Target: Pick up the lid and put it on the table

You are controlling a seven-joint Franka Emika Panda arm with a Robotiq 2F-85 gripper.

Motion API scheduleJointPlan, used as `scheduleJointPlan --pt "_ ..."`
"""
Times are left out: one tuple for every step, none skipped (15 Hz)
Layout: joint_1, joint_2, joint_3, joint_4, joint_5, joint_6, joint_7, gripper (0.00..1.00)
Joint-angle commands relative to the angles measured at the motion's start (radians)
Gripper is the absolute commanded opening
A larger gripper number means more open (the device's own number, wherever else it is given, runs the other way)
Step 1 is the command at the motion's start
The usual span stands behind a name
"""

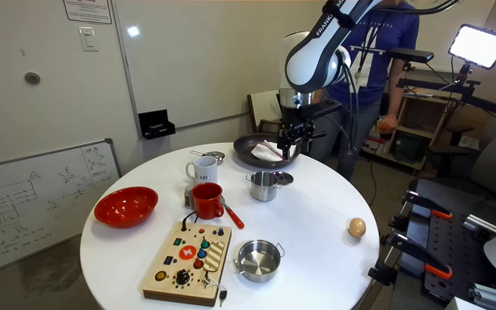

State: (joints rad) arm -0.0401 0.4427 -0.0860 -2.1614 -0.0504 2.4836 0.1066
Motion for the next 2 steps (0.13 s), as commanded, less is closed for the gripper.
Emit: scheduleJointPlan --pt "0.002 0.000 -0.002 0.002 0.001 -0.003 -0.001 1.00" --pt "0.002 0.000 -0.002 0.002 0.001 -0.002 -0.001 1.00"
